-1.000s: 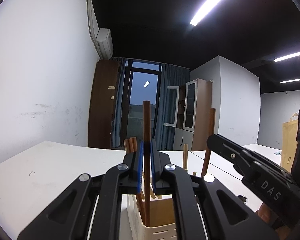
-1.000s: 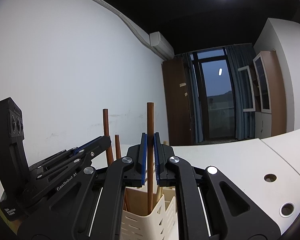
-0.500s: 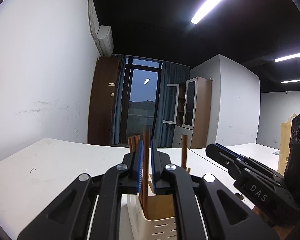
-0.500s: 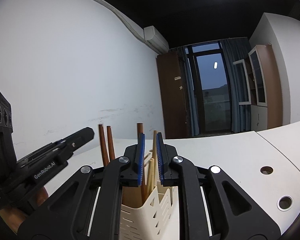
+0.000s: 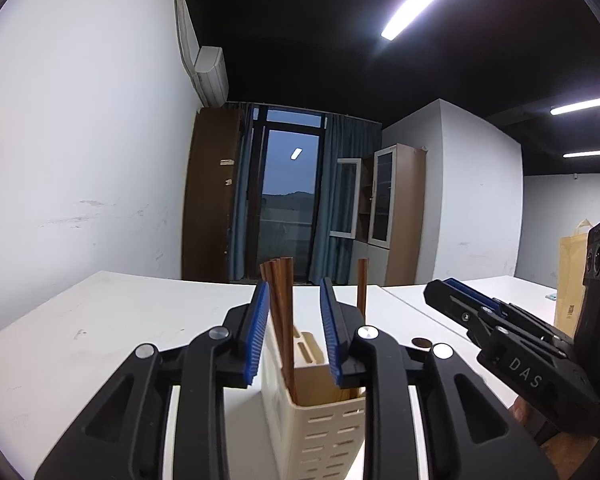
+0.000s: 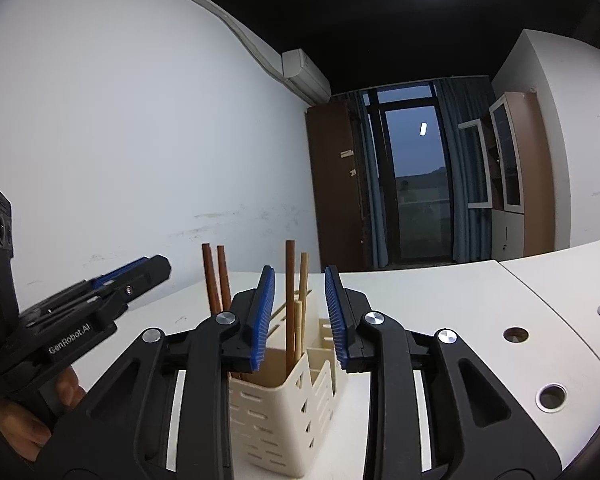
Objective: Organize utensils
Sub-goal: 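Open both tools to release the chopsticks into the holder, then withdraw both open tools and lower them toward the two light chopsticks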
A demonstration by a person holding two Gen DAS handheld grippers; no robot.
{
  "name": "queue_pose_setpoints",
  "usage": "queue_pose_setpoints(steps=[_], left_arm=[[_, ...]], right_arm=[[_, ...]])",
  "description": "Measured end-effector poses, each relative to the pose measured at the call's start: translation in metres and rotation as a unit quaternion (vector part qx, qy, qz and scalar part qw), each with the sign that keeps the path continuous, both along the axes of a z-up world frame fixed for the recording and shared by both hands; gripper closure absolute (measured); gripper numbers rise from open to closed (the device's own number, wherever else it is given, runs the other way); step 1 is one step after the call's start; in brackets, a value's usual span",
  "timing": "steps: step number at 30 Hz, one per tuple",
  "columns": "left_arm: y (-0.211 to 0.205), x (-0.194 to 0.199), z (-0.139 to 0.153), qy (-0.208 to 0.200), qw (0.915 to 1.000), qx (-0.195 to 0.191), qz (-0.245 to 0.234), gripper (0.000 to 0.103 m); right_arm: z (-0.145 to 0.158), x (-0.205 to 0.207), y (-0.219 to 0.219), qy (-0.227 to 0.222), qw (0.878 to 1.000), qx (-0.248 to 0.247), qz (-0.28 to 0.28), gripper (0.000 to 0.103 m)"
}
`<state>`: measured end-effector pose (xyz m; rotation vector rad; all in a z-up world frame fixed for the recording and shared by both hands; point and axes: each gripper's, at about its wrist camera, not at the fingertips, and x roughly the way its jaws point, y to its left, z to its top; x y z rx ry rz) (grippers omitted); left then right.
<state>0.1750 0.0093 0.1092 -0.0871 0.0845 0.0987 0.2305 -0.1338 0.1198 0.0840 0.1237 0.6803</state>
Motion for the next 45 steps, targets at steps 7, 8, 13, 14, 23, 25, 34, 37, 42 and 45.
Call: queue_pose_setpoints(steps=[7,8,13,14,23,25,34,37,42,45], left_arm=[[0.007,-0.021,-0.002,0.031,0.9995,-0.006,0.004,0.068],[0.009,-0.022,-0.004,0.040,0.9992,-0.010,0.001,0.067],[0.014,-0.024,-0.017,0.075,0.9970,-0.016,0.009,0.067],[0.014,-0.024,-0.020,0.084,0.9963,-0.017,0.009,0.067],[0.011,-0.033,-0.042,0.127,0.9918,-0.014,-0.002,0.054],[0.007,-0.035,-0.047,0.138,0.9904,-0.009,-0.007,0.054],[0.011,-0.041,-0.064,0.177,0.9841,-0.014,-0.003,0.054],[0.012,-0.039,-0.067,0.187,0.9822,-0.015,0.003,0.054],[0.009,-0.036,-0.070,0.210,0.9777,-0.009,0.005,0.054],[0.009,-0.036,-0.071,0.210,0.9776,-0.004,0.013,0.052]], right_arm=[[-0.003,-0.017,-0.005,0.020,0.999,-0.037,-0.011,0.068],[-0.004,-0.019,-0.006,0.024,0.999,-0.044,-0.014,0.066],[-0.017,-0.022,-0.010,0.063,0.996,-0.054,-0.019,0.062],[-0.020,-0.022,-0.010,0.071,0.996,-0.058,-0.020,0.062],[-0.053,-0.023,-0.007,0.146,0.985,-0.088,-0.027,0.058],[-0.065,-0.025,-0.003,0.163,0.981,-0.101,-0.026,0.056],[-0.107,-0.018,0.013,0.235,0.959,-0.155,-0.026,0.056],[-0.115,-0.016,0.016,0.251,0.954,-0.161,-0.028,0.056],[-0.131,-0.011,0.025,0.280,0.943,-0.177,-0.026,0.056],[-0.143,-0.007,0.032,0.301,0.934,-0.190,-0.024,0.056]])
